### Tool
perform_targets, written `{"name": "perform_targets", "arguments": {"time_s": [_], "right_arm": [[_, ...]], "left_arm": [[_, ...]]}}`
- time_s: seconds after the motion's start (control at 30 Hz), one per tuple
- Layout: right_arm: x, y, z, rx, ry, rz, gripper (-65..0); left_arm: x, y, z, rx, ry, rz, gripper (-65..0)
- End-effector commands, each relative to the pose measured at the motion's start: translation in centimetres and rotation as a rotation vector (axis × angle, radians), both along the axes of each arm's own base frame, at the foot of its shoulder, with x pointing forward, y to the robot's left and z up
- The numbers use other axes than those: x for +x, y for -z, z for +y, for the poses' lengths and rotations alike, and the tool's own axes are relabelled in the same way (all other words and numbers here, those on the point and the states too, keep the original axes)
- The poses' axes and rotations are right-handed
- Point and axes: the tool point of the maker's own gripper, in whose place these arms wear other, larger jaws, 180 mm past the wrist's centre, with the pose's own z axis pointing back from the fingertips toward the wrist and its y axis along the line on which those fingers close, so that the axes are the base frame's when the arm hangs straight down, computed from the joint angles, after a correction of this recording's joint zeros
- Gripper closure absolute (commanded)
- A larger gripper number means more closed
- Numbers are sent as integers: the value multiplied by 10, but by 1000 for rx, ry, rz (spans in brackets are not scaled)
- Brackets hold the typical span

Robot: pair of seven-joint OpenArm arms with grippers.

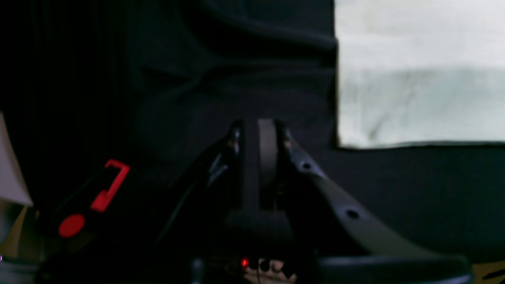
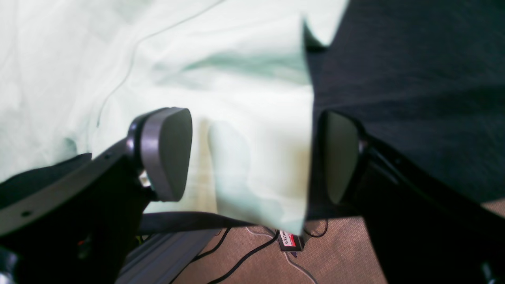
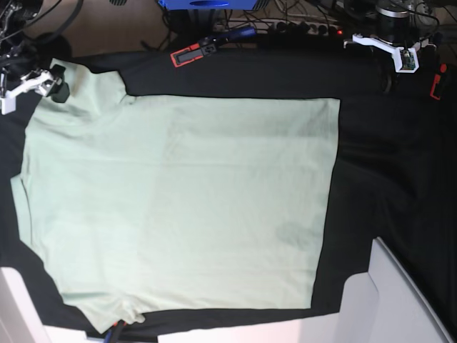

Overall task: Fold the T-shirt properly
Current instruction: 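Move both grippers to the shirt corners nearest each arm, then lower both grippers and pinch the shirt edge at each corner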

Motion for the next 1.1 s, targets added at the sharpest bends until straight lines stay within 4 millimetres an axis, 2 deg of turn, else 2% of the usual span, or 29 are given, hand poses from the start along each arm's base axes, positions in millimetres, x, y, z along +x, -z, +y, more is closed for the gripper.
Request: {"name": "perform_targets", "arguments": {"time_s": [0.0,0.2,0.3,0.4,0.43,0.5,0.53,0.57,0.63,0.73,0.87,1.07], "right_arm": [[-19,16,27,55,-69,107,-464],[-16,18,40,68,-115,114,-325],[-18,18,40,67,-115,116,-281],[-18,18,40,68,-116,117,-196],[-19,19,40,69,-117,120,-152],[-20,20,41,74,-117,126,-36],[-20,20,42,75,-116,126,0],[-20,20,42,75,-116,126,0],[-20,20,42,75,-116,126,-9],[-20,20,42,74,-118,128,-1],[-20,20,42,74,-118,128,-1],[-20,19,41,68,-122,127,-1]], "left_arm": [[0,-7,3,16,4,-24,-71],[-1,-6,4,14,0,-21,-71],[0,-6,4,9,-4,-24,-71],[6,-7,3,6,-6,-41,-82],[6,-7,3,5,-5,-41,-119],[7,-6,1,-7,-8,-43,-239],[7,-7,1,-20,-20,-50,-287],[9,-7,2,-45,-39,-63,-329],[15,-9,5,-91,-76,-94,-354],[18,-4,10,-148,-114,-107,-358],[20,11,-11,-293,-70,-97,-359],[20,36,-11,-434,-121,-78,-359]]}}
